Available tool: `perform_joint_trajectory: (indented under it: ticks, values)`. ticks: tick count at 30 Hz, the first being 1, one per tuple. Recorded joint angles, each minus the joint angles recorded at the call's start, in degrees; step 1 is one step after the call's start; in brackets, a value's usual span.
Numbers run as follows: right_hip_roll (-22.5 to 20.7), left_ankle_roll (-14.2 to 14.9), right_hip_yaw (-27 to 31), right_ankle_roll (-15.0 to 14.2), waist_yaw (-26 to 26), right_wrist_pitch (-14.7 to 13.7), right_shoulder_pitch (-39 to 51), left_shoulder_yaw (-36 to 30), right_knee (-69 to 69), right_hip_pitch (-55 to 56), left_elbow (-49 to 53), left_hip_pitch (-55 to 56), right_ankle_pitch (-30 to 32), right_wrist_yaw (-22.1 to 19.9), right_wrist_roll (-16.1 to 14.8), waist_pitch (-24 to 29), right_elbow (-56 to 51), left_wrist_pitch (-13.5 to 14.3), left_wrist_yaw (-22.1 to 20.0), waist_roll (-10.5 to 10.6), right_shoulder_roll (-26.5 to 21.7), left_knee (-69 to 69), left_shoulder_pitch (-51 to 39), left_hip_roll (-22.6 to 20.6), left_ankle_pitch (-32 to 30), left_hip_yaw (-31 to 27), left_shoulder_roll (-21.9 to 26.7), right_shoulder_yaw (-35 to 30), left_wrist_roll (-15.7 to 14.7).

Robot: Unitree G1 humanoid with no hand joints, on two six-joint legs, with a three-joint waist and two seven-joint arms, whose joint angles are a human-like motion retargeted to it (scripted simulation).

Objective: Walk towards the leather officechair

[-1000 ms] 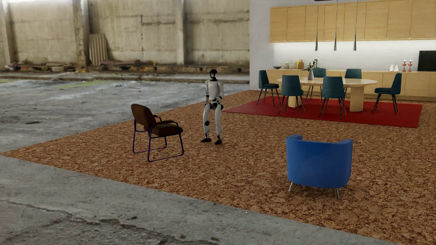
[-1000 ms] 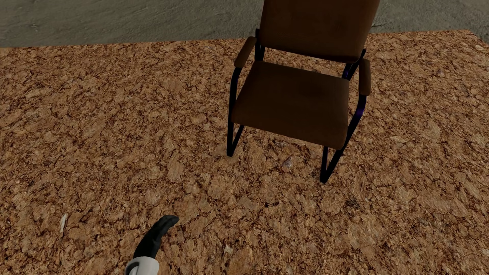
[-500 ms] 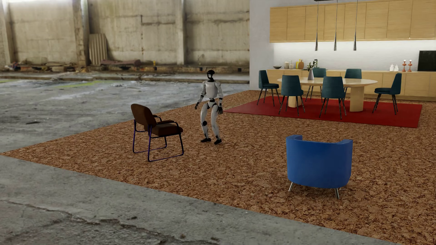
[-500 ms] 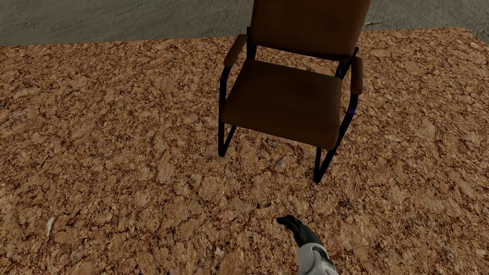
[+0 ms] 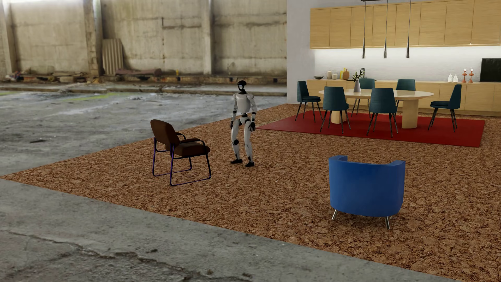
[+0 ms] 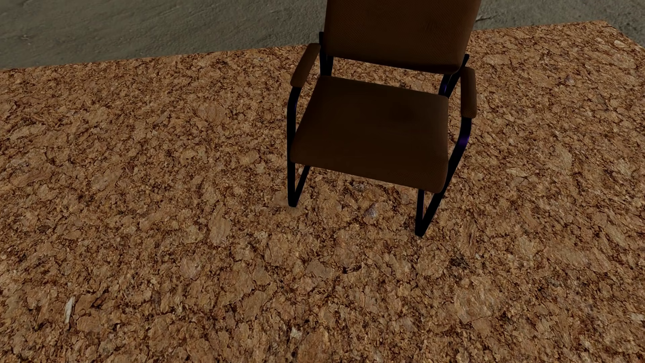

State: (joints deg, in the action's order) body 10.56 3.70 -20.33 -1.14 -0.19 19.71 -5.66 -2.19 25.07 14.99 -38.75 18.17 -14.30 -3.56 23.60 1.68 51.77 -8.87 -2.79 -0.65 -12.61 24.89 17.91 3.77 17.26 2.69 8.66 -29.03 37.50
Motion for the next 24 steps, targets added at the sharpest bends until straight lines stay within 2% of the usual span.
perform_joint_trajectory:
  ticks: [3, 6, 9, 13, 15, 17, 19, 20, 22, 24]
  values:
    - [-0.27, 0.00, 1.72, -0.40, -0.08, -1.03, 0.45, -1.12, -0.02, 0.97, -4.63, 0.16, 0.37, -0.47, 0.87, 0.26, -2.98, -2.58, 2.03, 0.01, 0.04, 0.20, 0.44, 0.36, 0.64, 1.58, 0.65, 0.04, 1.17]
    - [-0.44, -0.53, 3.24, -0.67, 0.04, -2.36, 1.44, -0.64, 0.15, 1.90, -5.11, 0.40, 0.83, -1.76, 1.88, 0.47, -6.38, -2.66, 2.69, 0.01, -0.04, 0.50, 1.04, 0.60, 0.71, 3.02, 0.82, 0.51, 1.41]
    - [-0.52, -0.46, 4.47, -0.95, 0.29, -2.70, 3.25, 0.05, -0.53, 1.85, -4.08, -0.56, 1.61, -1.31, 3.09, 0.25, -8.79, -2.13, 3.20, -0.08, -0.23, -0.62, -0.61, 0.60, 0.50, 4.40, 0.76, 0.37, 1.39]
    - [-0.30, -0.01, 6.07, -1.36, 0.83, -1.06, 5.55, 3.00, 0.30, 2.74, -2.86, -0.73, 1.57, -2.62, 2.61, 0.33, -7.18, -2.71, -1.56, -0.29, 1.41, -0.36, -4.61, 0.62, 1.18, 5.97, -1.10, 0.74, 0.87]
    - [-0.28, 0.28, 6.63, -1.53, 0.97, -0.79, 5.88, 1.80, 0.07, 2.77, -1.38, -1.04, 1.81, -0.39, 3.25, 0.38, -6.55, -1.51, -0.84, -0.31, 1.42, -0.69, -6.31, 0.62, 1.26, 6.66, -1.63, -0.69, 1.46]
    - [-0.28, -0.13, 7.08, -1.64, 1.09, -1.08, 4.96, 0.79, -0.22, 2.70, 1.07, -1.22, 2.11, -0.31, 3.14, 0.40, -6.91, 0.57, -0.21, -0.32, 1.61, -0.83, -6.91, 0.53, 1.06, 7.04, -1.76, -0.55, 1.16]
    - [-0.21, -0.97, 7.44, -1.72, 1.17, -0.96, 3.76, 0.68, -0.19, 2.75, 3.02, -1.24, 2.30, -0.12, 3.34, 0.45, -6.92, 1.43, -0.70, -0.29, 1.71, -0.71, -6.97, 0.37, 0.69, 7.24, -2.19, -0.86, 0.48]
    - [-0.19, -1.18, 7.65, -1.76, 1.19, -0.95, 3.56, 0.65, -0.10, 2.81, 3.94, -1.33, 2.32, -0.36, 2.78, 0.48, -6.46, 1.69, -0.88, -0.27, 1.86, -0.75, -6.58, 0.32, 0.60, 7.43, -2.17, -0.68, 0.34]
    - [-0.24, -1.40, 8.16, -1.78, 1.19, -1.25, 2.39, 0.54, 0.19, 3.01, 4.91, -1.48, 2.34, -3.39, 0.82, 0.58, -6.49, 2.77, -0.83, -0.28, 2.22, -0.72, -5.87, 0.37, 0.53, 7.88, -1.87, 1.05, 0.82]
    - [-0.39, -1.65, 8.65, -1.80, 1.16, -1.23, 1.93, 0.34, 0.45, 3.22, 5.91, -1.53, 2.39, -4.14, -0.34, 0.69, -6.47, 3.58, -0.72, -0.31, 2.23, -0.55, -5.27, 0.52, 0.41, 8.29, -1.88, 1.71, 1.05]
